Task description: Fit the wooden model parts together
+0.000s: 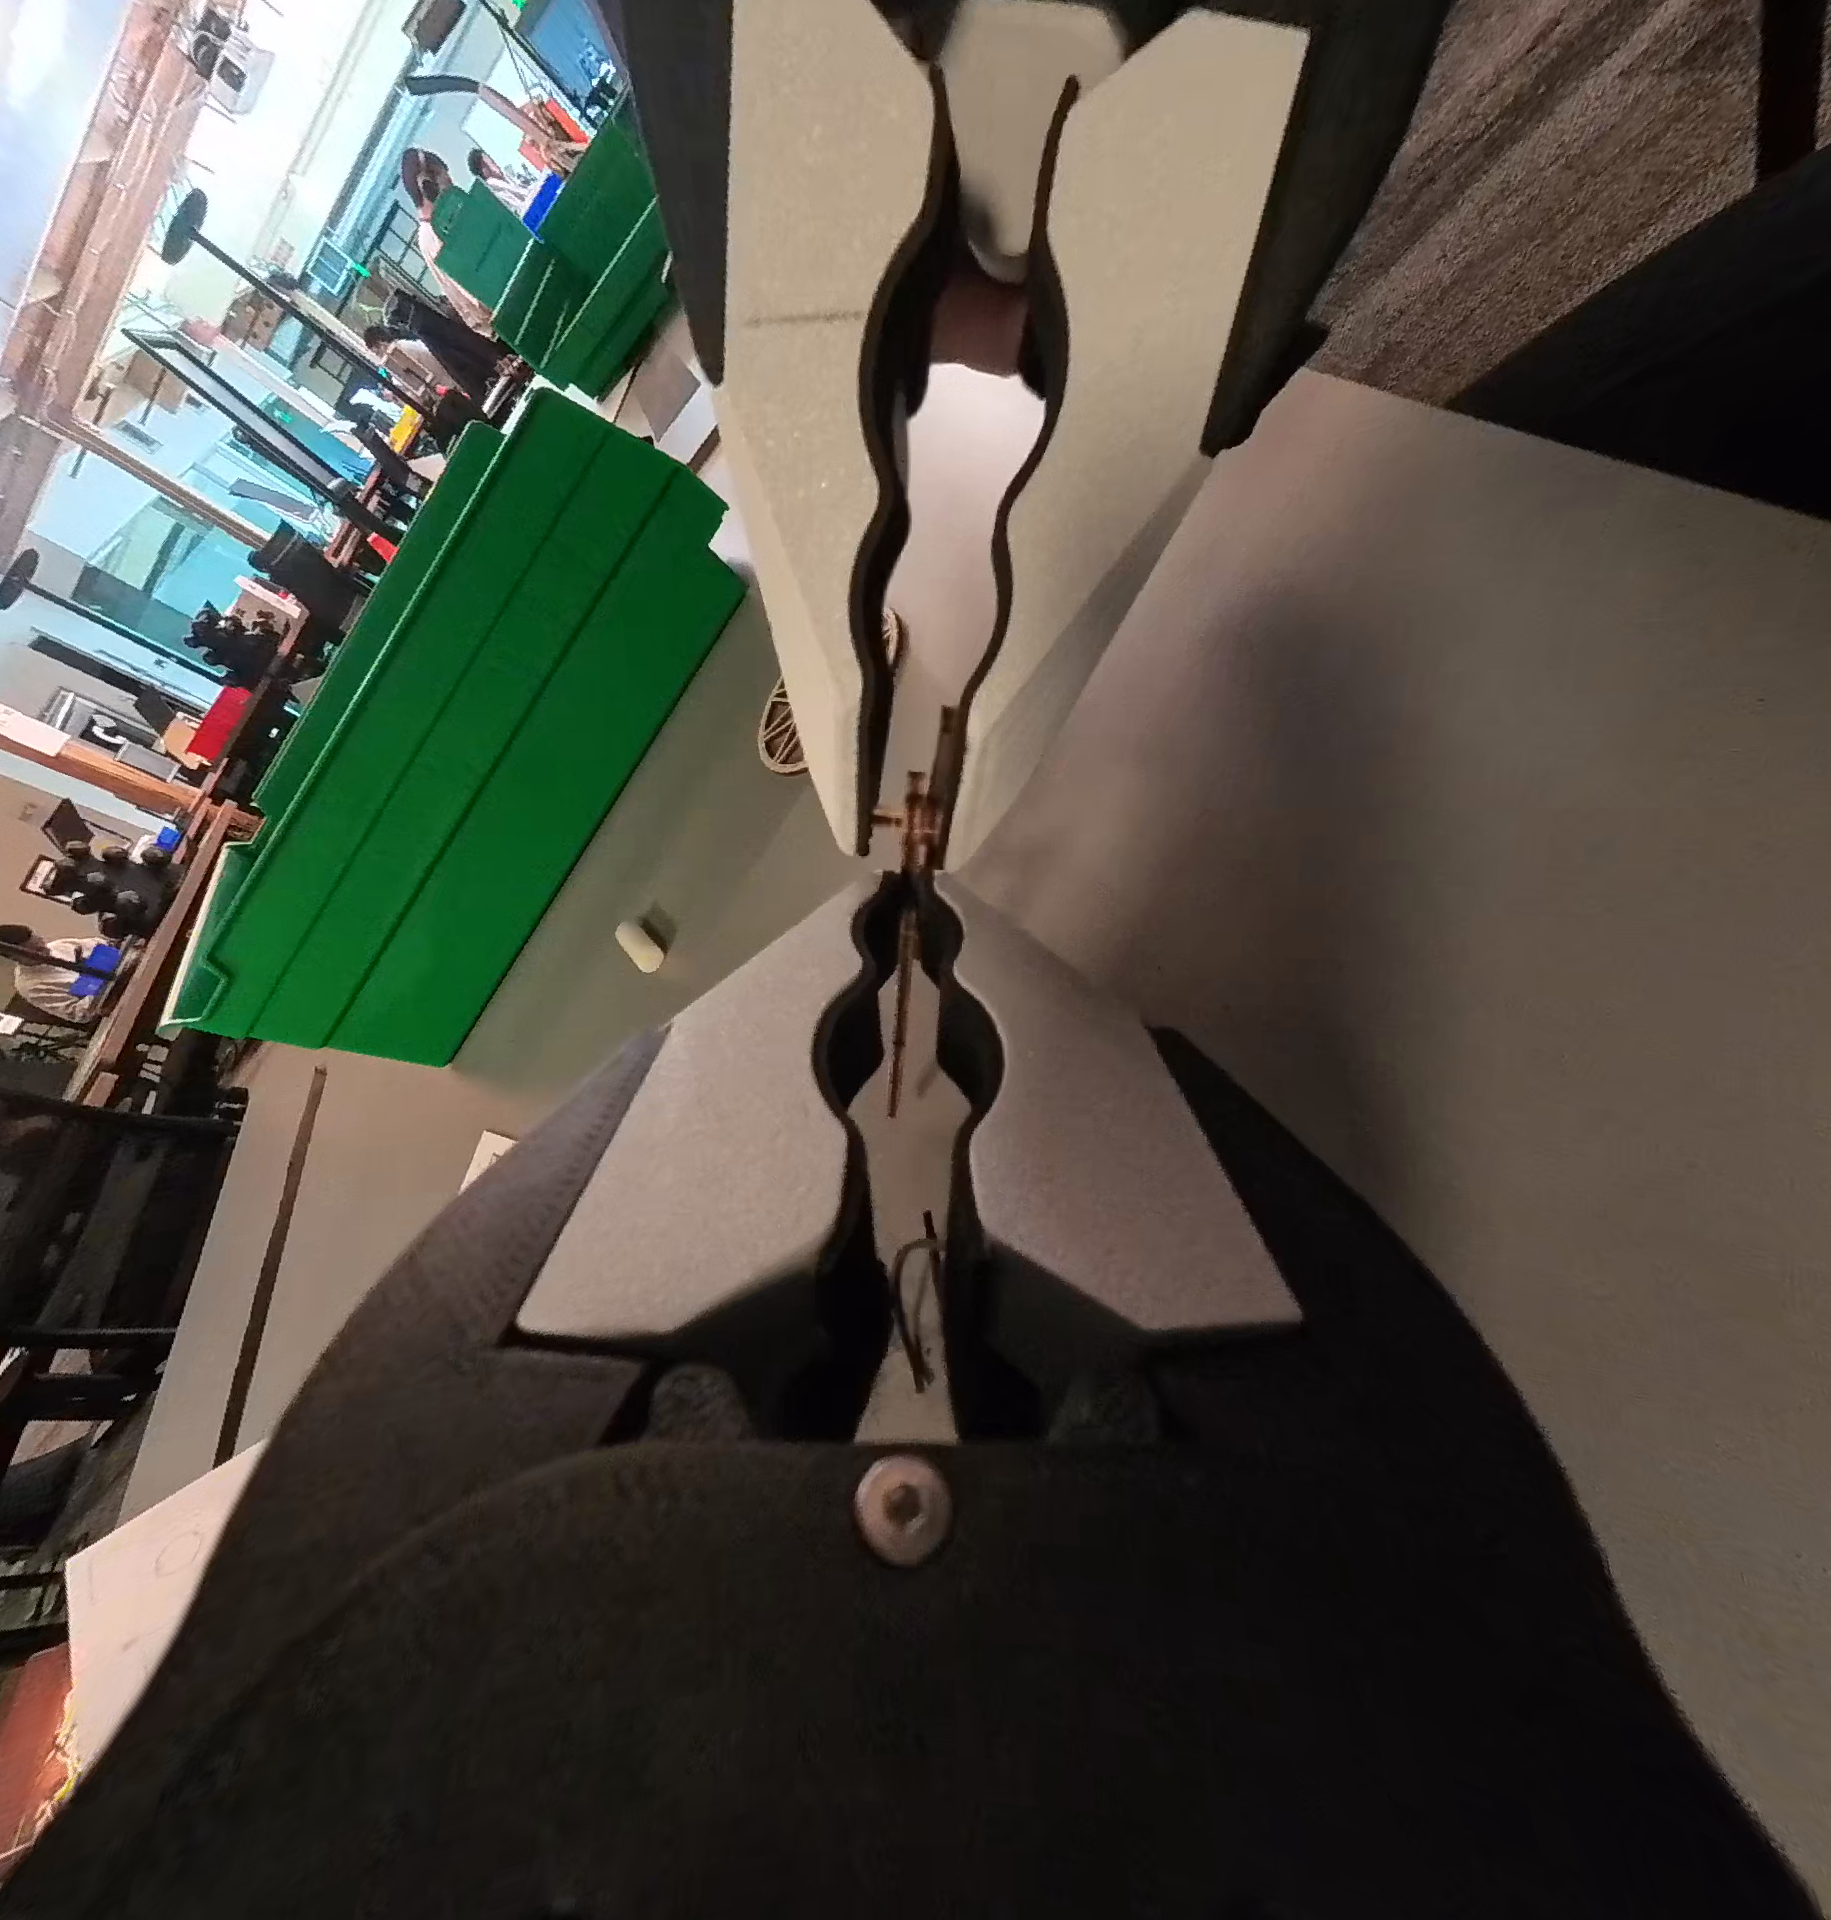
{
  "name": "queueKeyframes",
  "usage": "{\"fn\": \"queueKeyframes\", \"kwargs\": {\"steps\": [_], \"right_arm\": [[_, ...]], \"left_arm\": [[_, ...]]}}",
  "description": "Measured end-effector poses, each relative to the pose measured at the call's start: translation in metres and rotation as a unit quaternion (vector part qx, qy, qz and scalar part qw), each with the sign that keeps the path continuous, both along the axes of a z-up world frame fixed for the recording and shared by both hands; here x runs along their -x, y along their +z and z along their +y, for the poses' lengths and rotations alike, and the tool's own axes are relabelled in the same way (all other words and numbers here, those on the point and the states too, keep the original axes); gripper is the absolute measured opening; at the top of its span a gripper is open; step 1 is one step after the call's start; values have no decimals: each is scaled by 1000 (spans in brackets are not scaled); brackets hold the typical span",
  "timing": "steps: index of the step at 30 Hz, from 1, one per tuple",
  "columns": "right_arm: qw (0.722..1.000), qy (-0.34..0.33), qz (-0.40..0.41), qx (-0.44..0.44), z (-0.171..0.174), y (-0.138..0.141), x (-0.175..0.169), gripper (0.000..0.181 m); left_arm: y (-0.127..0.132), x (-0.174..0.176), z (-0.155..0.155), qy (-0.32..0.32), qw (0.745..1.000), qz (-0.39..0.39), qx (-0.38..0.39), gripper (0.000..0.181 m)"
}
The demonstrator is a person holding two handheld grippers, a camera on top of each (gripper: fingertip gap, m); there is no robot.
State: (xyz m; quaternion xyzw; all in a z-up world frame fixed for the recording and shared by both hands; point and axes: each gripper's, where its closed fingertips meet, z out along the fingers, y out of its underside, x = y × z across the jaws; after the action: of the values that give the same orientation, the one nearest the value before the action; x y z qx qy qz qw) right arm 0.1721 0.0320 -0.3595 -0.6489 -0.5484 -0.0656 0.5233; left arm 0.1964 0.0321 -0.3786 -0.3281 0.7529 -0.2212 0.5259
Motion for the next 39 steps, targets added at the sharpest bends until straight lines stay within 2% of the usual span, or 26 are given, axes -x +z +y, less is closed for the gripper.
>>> {"fn": "queueKeyframes", "kwargs": {"steps": [22,29,39], "right_arm": [[1000,-3,27,12,-1,-1,-1,10],[1000,-6,28,5,1,0,-3,21],[1000,15,-6,-3,-4,-1,-1,13]], "left_arm": [[-1,0,-1,-2,1000,1,3,1],[-1,0,2,4,1000,0,4,1],[-2,0,2,4,1000,2,5,1]]}}
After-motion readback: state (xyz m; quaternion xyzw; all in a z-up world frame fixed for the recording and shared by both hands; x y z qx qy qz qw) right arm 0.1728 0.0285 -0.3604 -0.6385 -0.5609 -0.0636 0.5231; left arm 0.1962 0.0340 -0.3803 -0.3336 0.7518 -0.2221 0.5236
